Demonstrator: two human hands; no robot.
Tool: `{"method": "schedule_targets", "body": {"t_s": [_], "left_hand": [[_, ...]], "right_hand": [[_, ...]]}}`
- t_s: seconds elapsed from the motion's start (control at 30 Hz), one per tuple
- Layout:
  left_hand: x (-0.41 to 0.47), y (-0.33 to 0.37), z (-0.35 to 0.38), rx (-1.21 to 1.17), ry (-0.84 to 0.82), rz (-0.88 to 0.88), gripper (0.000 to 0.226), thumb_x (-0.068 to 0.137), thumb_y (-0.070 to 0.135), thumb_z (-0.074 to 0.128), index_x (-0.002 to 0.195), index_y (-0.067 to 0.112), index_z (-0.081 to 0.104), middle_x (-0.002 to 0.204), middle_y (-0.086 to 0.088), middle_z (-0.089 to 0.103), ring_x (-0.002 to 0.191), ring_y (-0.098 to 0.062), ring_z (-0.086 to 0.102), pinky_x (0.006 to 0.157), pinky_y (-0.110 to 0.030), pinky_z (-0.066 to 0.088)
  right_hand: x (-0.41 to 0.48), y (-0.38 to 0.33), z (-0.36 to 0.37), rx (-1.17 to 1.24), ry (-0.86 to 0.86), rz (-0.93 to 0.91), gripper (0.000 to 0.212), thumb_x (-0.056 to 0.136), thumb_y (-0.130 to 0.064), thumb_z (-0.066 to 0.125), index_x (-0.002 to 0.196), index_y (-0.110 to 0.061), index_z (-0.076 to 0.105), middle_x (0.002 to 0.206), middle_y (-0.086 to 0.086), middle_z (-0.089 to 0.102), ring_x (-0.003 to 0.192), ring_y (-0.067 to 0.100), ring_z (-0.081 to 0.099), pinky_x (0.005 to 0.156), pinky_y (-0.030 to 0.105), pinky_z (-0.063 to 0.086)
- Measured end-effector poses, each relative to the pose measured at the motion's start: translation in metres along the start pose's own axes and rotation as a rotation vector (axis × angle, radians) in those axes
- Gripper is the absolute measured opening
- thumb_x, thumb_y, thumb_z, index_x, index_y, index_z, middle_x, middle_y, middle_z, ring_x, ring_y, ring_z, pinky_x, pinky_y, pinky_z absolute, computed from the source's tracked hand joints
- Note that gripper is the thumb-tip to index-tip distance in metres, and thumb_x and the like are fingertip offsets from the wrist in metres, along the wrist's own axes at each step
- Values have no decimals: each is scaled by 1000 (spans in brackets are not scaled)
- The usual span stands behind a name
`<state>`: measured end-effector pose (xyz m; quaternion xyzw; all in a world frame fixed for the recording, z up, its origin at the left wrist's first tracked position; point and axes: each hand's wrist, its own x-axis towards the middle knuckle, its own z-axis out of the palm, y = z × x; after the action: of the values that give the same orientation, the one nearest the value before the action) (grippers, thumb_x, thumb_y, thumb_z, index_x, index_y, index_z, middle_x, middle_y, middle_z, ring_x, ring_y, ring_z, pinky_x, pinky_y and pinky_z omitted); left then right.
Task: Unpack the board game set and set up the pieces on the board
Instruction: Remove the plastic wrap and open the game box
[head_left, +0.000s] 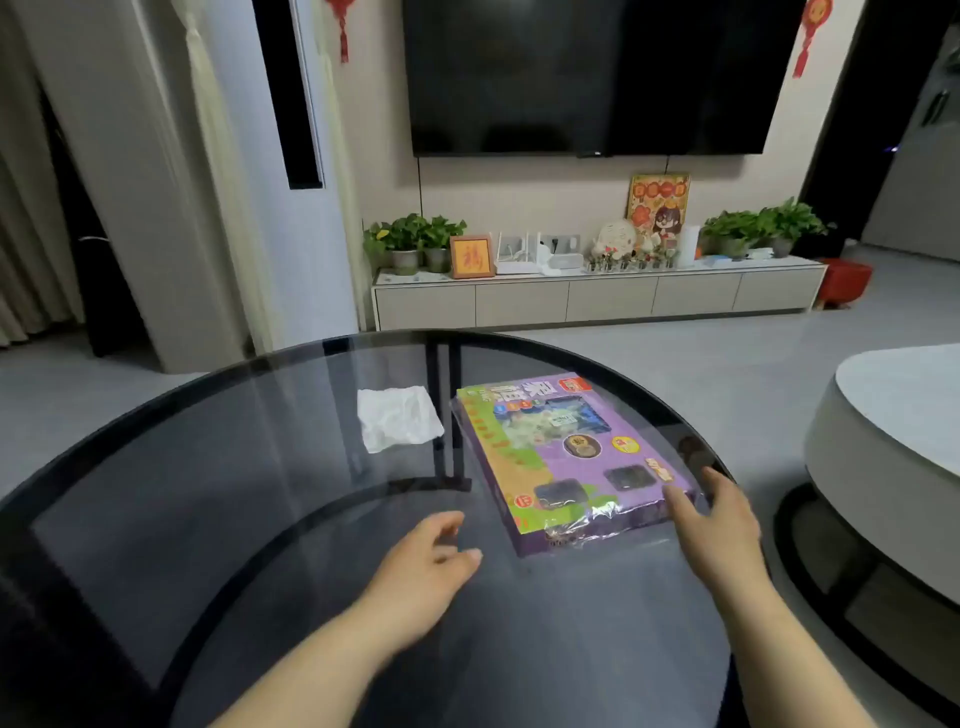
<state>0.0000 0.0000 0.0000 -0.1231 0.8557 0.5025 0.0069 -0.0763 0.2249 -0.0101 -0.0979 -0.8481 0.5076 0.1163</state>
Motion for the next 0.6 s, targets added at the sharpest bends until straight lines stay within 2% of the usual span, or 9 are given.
{"method": "schedule_targets", "body": {"t_s": [0.07, 0.17, 0.27, 0.33, 0.4, 0.47, 0.5, 0.6], "left_hand": [[20, 7, 12, -68, -2, -26, 46, 91, 22, 52, 135, 20, 37, 133, 2, 46, 110, -7, 46, 85, -16, 32], [40, 17, 22, -171, 14, -66, 50, 91, 22, 52, 137, 16, 34, 140, -4, 41, 124, -15, 43, 98, -26, 36], [46, 21, 28, -180, 19, -82, 51, 91, 23, 51, 138, 13, 33, 135, -5, 47, 118, -15, 46, 94, -26, 36], [50, 21, 29, -184, 35, -103, 49, 91, 24, 51, 136, 11, 36, 129, -4, 53, 111, -14, 50, 88, -24, 35], [53, 21, 28, -211, 17, -133, 35, 91, 26, 51, 124, 12, 50, 123, -4, 58, 109, -17, 55, 92, -27, 39], [54, 20, 27, -248, -18, -150, 20, 92, 26, 49, 96, 13, 64, 107, -6, 67, 100, -21, 61, 97, -35, 43], [54, 21, 26, -277, -28, -163, 22, 92, 25, 49, 86, 12, 65, 100, -8, 69, 96, -22, 62, 97, -36, 44], [55, 24, 23, -352, -37, -229, 23, 93, 23, 49, 80, 10, 63, 90, -10, 68, 87, -24, 60, 91, -35, 45]], "right_hand": [[13, 9, 2, 30, -46, 32, 56, 89, -24, 54, 138, -6, 34, 142, 13, 40, 132, 29, 36, 110, 41, 27], [21, 15, 7, 22, -80, 43, 47, 88, -26, 53, 130, -8, 43, 127, 15, 54, 122, 32, 45, 109, 43, 29], [21, 16, 10, 51, -72, 61, 43, 87, -32, 55, 124, -11, 49, 121, 12, 58, 117, 31, 48, 105, 43, 34], [20, 14, 9, 66, -68, 59, 43, 87, -36, 56, 121, -10, 52, 118, 10, 59, 109, 26, 52, 96, 36, 40], [17, 13, 8, 71, -75, 56, 42, 88, -34, 55, 120, -8, 52, 117, 9, 60, 97, 20, 52, 83, 30, 39], [12, 12, 8, 88, -84, 54, 42, 88, -33, 55, 121, -8, 52, 116, 8, 59, 92, 16, 49, 78, 27, 36], [10, 11, 8, 99, -81, 51, 41, 88, -33, 55, 120, -7, 53, 114, 8, 59, 91, 16, 50, 77, 26, 36], [2, 10, 6, 117, -62, 41, 33, 89, -25, 55, 116, -7, 56, 105, 7, 59, 87, 18, 51, 72, 26, 35]]}}
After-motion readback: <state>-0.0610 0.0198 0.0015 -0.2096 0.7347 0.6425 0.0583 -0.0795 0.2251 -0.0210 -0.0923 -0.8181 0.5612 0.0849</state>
